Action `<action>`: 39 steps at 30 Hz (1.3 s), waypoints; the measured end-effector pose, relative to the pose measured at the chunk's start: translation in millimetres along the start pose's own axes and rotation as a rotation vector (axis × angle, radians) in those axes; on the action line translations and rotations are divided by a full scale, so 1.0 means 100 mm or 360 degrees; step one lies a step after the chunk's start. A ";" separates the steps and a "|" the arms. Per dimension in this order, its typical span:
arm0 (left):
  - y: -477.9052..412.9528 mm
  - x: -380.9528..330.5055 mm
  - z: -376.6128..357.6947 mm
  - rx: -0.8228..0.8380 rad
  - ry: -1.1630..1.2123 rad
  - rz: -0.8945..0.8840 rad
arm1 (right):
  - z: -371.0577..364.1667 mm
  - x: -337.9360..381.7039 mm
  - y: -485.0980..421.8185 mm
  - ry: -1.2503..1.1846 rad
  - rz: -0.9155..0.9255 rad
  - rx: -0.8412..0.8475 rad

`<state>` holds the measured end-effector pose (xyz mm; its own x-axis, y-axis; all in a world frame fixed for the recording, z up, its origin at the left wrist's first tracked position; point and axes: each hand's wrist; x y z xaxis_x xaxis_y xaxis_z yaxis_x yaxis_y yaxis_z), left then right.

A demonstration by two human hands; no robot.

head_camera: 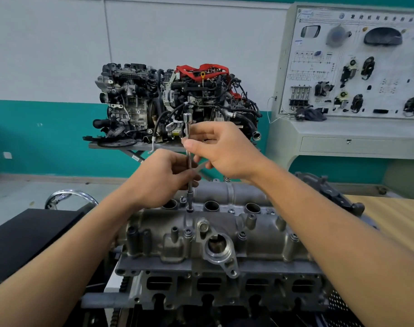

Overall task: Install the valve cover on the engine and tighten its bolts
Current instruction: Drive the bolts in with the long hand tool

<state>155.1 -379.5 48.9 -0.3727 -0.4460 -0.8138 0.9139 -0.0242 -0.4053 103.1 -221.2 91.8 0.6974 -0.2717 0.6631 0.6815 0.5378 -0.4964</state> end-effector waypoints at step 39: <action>0.07 -0.14 0.18 -0.0022 -0.0258 -0.0119 | -0.07 0.16 -0.07 -0.0146 0.0168 -0.0445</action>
<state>169.9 -390.1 64.6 -0.4079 -0.5816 -0.7038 0.8818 -0.0512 -0.4688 111.0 -235.5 102.2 0.7535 -0.1462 0.6410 0.6496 0.3156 -0.6916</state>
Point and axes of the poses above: each hand's wrist, its own y-axis away from the middle knuckle, its own z-axis out of the back of the hand, x = y × z, and after that the axes turned 10 degrees about y, right-handed
